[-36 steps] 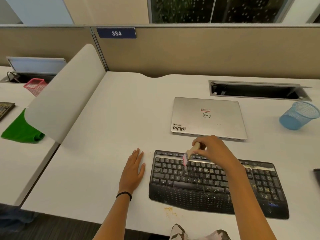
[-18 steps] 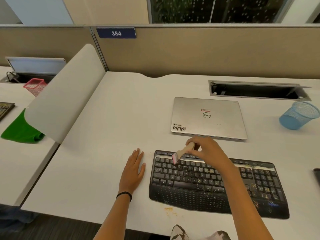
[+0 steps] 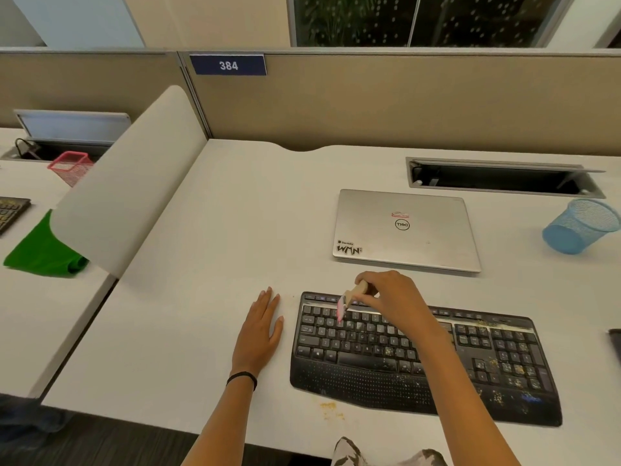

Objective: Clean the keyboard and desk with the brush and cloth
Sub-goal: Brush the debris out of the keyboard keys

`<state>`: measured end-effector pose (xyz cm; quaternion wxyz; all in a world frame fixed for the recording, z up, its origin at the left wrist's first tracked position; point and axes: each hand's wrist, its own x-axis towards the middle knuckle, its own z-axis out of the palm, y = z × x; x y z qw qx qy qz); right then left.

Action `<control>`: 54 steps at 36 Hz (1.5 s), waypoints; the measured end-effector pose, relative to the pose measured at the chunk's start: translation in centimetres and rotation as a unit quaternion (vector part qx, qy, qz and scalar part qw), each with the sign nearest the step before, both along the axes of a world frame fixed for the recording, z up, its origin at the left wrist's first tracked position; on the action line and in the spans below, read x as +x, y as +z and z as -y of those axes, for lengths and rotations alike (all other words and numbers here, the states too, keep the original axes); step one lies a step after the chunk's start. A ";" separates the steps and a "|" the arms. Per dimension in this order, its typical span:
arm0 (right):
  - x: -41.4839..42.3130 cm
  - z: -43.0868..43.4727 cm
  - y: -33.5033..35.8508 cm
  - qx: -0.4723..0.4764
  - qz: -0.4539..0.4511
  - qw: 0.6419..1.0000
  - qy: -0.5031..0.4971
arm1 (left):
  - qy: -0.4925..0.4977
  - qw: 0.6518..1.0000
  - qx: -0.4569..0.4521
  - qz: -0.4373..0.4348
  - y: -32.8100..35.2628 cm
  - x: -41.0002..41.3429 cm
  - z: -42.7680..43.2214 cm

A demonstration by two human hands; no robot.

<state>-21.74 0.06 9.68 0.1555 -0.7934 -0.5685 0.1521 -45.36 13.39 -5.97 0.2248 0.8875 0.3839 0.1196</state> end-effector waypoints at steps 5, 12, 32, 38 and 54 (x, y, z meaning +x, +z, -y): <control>0.2 0.7 0.0 0.054 0.024 0.998 -0.025 | -0.002 1.000 0.000 0.002 0.1 -0.1 0.1; 0.8 1.2 0.7 0.055 -0.072 0.996 -0.026 | -0.003 1.000 -0.001 0.001 0.0 0.0 0.0; 0.5 1.5 0.6 -0.018 -0.140 0.990 0.009 | -0.001 1.000 0.001 -0.010 -0.1 -0.1 -0.1; 1.6 2.0 0.9 0.030 -0.028 0.999 -0.037 | 0.003 1.000 -0.004 -0.005 -0.1 -0.1 -0.1; 3.3 3.3 1.1 0.051 -0.084 0.992 -0.074 | 0.002 1.000 -0.002 0.002 -0.1 -0.1 -0.1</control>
